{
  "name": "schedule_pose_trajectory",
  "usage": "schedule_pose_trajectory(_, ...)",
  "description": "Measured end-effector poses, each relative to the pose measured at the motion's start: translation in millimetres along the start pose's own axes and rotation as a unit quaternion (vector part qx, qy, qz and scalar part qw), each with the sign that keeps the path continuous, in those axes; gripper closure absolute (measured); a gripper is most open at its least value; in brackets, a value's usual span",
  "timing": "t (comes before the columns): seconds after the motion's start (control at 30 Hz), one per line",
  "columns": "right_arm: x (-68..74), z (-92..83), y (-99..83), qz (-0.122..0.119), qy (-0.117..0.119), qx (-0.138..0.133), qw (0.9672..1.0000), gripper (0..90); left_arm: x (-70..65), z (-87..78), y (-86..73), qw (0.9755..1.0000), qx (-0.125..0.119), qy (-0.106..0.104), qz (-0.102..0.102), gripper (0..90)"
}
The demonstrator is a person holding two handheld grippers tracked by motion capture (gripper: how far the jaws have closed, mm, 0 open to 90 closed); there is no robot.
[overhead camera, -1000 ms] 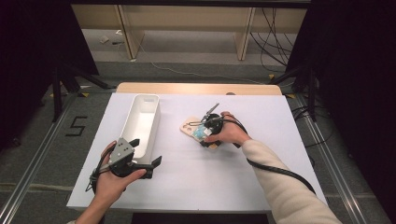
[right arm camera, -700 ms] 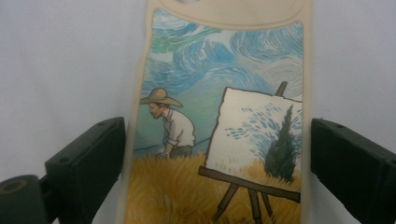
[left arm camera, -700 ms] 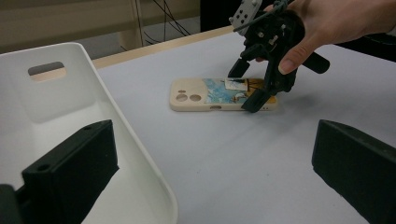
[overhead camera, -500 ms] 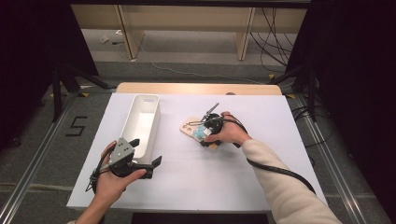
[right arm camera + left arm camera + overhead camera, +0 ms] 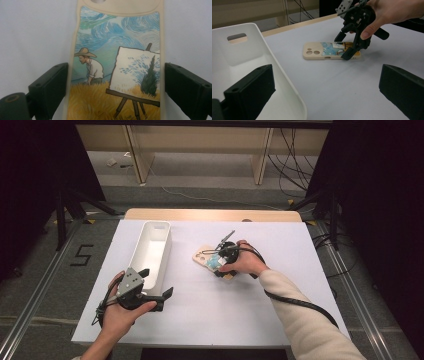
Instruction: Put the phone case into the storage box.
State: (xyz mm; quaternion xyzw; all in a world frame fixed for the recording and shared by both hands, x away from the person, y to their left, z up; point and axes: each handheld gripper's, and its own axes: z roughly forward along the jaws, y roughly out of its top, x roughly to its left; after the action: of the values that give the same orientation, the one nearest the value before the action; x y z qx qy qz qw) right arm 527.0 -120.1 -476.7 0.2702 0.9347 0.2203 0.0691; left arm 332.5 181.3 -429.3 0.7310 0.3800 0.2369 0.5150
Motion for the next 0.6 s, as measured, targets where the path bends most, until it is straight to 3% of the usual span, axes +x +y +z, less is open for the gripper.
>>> schedule_pose_trajectory(0.6, 0.3, -0.6, -1.9, 0.007, -0.002, -0.009, 0.9999, 10.7, 0.5, 0.7, 0.1, 1.0000, 0.001, 0.000, -0.001, 0.0)
